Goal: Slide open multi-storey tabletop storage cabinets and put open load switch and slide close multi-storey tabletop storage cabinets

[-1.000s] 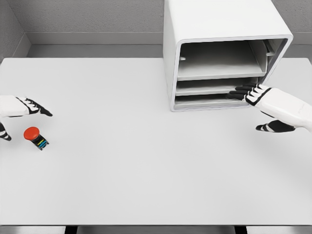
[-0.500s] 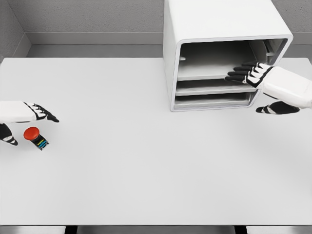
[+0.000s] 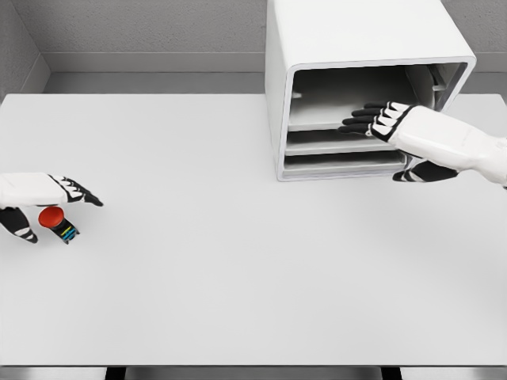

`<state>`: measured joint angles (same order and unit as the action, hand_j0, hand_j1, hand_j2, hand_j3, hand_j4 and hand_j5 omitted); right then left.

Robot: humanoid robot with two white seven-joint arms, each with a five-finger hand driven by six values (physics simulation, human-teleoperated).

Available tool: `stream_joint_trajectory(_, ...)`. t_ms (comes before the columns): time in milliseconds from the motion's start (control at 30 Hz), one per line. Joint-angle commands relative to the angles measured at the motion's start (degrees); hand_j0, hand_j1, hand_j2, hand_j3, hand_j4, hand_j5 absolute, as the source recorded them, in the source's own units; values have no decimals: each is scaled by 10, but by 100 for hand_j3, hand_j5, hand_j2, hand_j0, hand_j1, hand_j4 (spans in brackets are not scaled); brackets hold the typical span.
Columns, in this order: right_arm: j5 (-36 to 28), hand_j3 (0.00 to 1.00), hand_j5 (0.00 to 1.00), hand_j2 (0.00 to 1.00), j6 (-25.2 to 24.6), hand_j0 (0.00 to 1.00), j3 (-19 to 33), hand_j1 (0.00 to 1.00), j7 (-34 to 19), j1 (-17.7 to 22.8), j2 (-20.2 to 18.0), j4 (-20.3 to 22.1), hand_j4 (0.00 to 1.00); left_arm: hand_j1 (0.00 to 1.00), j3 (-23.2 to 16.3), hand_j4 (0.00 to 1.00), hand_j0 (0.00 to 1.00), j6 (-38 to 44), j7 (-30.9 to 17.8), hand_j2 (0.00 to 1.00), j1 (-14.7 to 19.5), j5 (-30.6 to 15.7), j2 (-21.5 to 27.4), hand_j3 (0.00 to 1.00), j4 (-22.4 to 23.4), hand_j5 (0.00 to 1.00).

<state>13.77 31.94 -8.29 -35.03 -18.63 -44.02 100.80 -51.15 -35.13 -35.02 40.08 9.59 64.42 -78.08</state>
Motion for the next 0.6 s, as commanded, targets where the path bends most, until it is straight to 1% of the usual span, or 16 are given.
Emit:
stream_joint_trajectory(0,6,100,100,100,-32,100,-14,100,0,0,5,0,100,100,3,100,100,1,0,100,0,7,-10,100,15,100)
stream_joint_trajectory(33,16,100,100,100,-57,100,-20,100,0,-6,10,0,100,100,3,100,100,1,0,100,0,7,-9,100,16,100)
stream_joint_trajectory(100,24,100,100,100,-86,100,-26,100,0,-12,18,0,100,100,3,100,100,1,0,100,0,7,-9,100,17,100)
stream_joint_trajectory(200,25,100,100,100,-130,100,-26,100,0,-20,18,0,100,100,3,100,100,1,0,100,0,7,-7,100,17,100)
stream_joint_trajectory(233,27,100,100,100,-137,100,-27,100,0,-20,18,-1,100,100,3,100,100,1,0,100,0,7,-7,100,17,100)
stream_joint_trajectory(267,42,100,100,100,-150,100,-33,100,0,-20,18,-1,100,100,3,100,100,1,0,100,0,7,-7,100,17,100)
stream_joint_trajectory(433,64,100,100,100,-175,100,-46,100,0,-30,20,-2,100,100,3,100,100,1,0,100,0,7,-3,100,17,100)
stream_joint_trajectory(500,66,100,100,100,-187,100,-64,100,0,-46,20,-2,100,100,3,100,100,1,0,100,1,7,-3,100,17,100)
stream_joint_trajectory(567,70,100,100,100,-187,100,-84,100,0,-56,20,-2,100,100,3,100,100,1,0,100,0,7,-3,100,17,100)
